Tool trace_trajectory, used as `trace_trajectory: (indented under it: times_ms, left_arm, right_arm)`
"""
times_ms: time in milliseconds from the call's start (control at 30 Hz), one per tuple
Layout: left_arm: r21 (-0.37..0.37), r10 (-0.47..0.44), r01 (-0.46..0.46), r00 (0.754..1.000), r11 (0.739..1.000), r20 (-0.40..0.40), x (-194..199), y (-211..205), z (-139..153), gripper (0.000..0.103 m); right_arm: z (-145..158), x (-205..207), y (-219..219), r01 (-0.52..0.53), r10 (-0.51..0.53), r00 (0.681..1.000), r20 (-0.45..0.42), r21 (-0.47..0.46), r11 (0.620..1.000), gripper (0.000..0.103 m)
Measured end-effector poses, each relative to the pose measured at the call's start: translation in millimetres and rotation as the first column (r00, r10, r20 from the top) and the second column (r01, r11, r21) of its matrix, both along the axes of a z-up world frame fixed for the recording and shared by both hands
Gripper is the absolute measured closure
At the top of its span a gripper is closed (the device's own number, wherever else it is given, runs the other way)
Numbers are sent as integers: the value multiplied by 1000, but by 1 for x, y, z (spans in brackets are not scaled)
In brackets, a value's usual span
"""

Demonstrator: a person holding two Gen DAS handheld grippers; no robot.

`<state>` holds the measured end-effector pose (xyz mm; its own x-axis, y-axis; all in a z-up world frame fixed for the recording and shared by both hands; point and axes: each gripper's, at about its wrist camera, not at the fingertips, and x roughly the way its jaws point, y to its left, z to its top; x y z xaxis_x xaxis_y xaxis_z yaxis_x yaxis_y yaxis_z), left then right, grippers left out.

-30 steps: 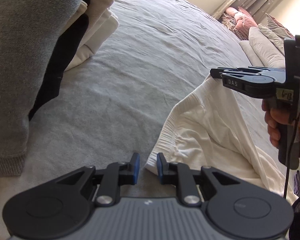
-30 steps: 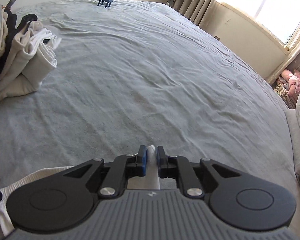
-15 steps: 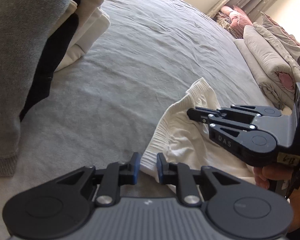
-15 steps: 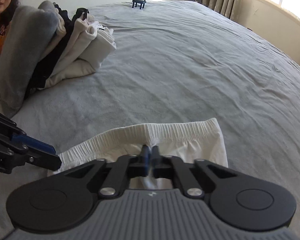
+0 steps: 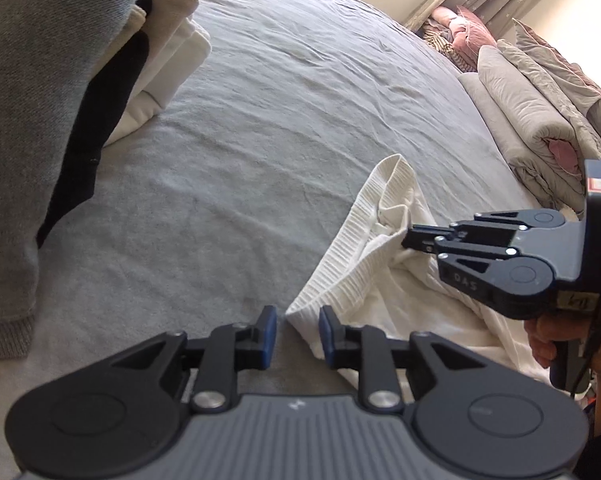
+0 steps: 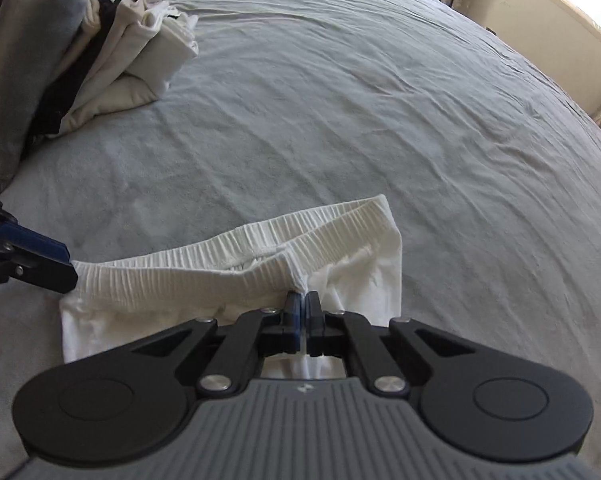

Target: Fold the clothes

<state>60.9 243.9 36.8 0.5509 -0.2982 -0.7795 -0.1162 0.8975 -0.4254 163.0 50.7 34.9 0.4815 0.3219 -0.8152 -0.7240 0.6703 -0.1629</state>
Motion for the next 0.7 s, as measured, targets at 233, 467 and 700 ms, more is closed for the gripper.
trace_trajectory:
  times_ms: [233, 467, 700]
  left_arm:
    - [-4, 10, -10, 1000, 1000, -6, 1, 3, -1, 80]
    - [-73, 35, -32, 999, 997, 28, -4, 11, 8, 77]
    - [-72, 14, -12, 1000, 997, 21, 0, -2, 5, 58]
  right_arm:
    - [3, 1, 1, 39, -40, 999, 19, 90, 995, 92]
    - [15, 0, -13, 50, -59, 998, 36, 213, 976, 89]
    - [25, 27, -36, 104, -121, 991, 59, 234, 967, 39]
